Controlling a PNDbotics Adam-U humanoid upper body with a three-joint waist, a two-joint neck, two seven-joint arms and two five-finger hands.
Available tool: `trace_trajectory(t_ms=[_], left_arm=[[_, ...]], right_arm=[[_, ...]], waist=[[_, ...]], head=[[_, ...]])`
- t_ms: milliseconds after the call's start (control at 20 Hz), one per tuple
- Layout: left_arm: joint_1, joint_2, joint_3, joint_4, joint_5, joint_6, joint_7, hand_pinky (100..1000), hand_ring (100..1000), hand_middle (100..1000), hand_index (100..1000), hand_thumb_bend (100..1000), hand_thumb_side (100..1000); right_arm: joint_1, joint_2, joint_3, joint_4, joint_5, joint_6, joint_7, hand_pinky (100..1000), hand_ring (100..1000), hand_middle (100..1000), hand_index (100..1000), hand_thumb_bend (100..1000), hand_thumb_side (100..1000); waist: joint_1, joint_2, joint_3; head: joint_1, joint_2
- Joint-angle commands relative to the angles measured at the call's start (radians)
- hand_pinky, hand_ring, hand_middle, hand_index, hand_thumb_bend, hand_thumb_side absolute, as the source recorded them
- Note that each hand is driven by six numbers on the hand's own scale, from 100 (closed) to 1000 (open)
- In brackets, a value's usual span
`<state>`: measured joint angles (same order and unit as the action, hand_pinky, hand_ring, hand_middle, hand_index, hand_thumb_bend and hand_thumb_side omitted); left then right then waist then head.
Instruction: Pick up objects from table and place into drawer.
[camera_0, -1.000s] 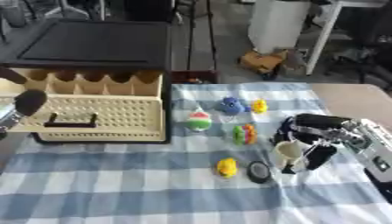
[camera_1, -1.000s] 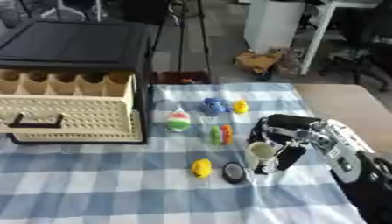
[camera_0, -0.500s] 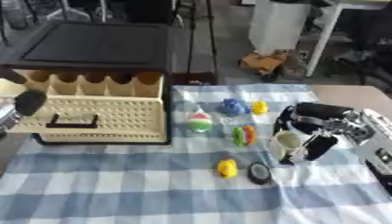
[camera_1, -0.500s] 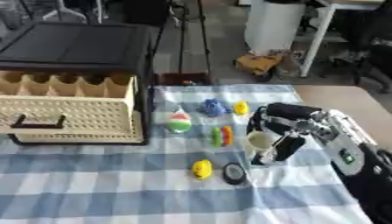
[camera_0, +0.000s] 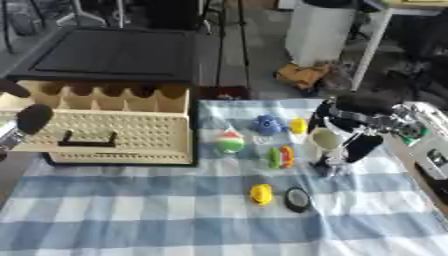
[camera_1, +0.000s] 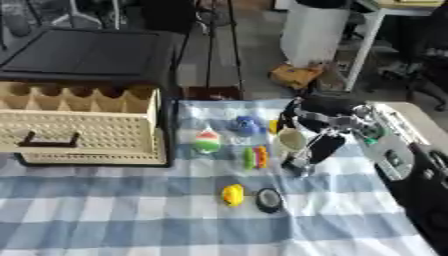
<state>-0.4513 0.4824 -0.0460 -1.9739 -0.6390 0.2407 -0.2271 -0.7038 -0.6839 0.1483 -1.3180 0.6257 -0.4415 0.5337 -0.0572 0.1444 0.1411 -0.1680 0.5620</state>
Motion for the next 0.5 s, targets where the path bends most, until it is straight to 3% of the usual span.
trace_trajectory(t_ms=[50, 500], left_arm=[[-0.01, 0.009, 0.004, -0.006, 0.003, -0.003, -0.002, 100, 100, 100, 672, 782, 1000], [-0.01, 0.003, -0.006, -0.004, 0.009, -0.01, -0.004, 100, 100, 100, 670, 788, 1000]], right_arm=[[-0.052, -0.043, -0.004, 0.007, 0.013, -0.01, -0.019, 100, 202, 448, 675, 545, 350], [-0.188, -0.022, 0.019, 0.043, 0.048, -0.049, -0.062, 100, 206, 449, 676, 550, 358]], waist=[[0.001, -0.021, 0.004], [-0.007, -0.038, 0.023]], head=[[-0.005, 0.011], [-0.018, 0.019]])
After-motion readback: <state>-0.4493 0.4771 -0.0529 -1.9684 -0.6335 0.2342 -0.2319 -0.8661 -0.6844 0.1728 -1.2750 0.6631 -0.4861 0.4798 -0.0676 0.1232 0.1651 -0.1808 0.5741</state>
